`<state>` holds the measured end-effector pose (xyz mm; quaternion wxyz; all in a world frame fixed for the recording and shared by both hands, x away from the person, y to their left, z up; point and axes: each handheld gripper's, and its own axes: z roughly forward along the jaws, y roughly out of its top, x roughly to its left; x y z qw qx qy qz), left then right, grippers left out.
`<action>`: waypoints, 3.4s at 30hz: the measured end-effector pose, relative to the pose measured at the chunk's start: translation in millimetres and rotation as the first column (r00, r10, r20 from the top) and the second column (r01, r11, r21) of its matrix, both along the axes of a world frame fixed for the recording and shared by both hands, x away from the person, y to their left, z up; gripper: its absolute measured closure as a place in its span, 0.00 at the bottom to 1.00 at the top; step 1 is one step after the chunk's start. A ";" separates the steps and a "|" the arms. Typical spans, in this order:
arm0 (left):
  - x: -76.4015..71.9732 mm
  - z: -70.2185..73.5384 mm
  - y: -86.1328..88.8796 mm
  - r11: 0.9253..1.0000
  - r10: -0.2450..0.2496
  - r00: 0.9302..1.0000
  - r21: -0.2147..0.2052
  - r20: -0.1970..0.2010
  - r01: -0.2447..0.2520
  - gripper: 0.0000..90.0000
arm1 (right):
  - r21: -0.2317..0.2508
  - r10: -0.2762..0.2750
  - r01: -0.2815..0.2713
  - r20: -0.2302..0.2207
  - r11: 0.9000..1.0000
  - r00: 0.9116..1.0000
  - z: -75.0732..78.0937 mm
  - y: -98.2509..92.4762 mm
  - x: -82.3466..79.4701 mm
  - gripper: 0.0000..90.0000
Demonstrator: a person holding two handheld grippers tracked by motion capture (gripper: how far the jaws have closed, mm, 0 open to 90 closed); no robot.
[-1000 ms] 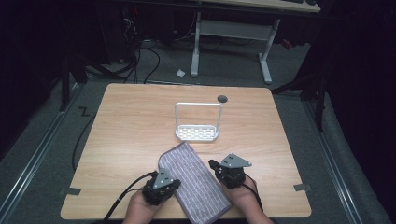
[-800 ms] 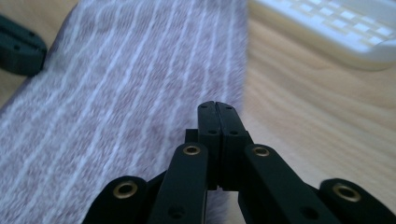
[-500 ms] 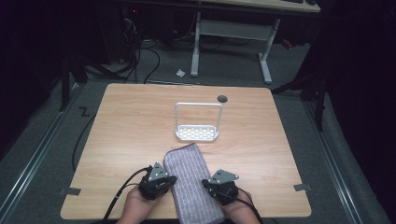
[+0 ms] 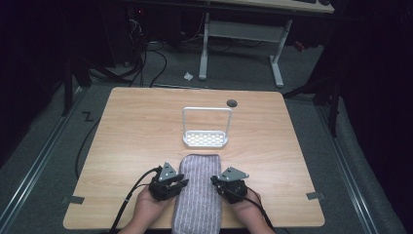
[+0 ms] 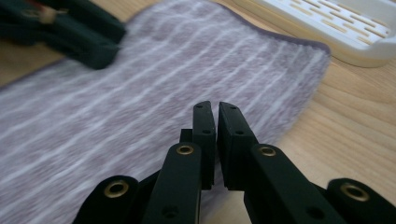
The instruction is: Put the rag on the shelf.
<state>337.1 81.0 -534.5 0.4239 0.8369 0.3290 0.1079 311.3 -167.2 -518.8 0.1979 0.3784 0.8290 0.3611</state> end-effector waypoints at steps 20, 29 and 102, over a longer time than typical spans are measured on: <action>-38.8 12.6 12.8 0.998 0.024 1.000 -0.067 0.020 -0.022 0.72 | 0.000 0.088 -0.088 -0.050 0.996 0.995 -7.6 -10.7 -31.4 0.84; -0.2 1.1 -9.7 0.978 0.201 0.979 -0.041 -0.045 -0.203 0.61 | 0.042 0.093 -0.091 -0.048 0.995 0.995 -5.1 -12.6 -26.1 0.81; -18.5 153.2 -21.5 0.926 0.237 0.869 -0.371 0.434 -0.068 0.90 | 0.323 -0.251 0.075 0.549 0.944 0.797 125.8 -14.4 -13.4 0.94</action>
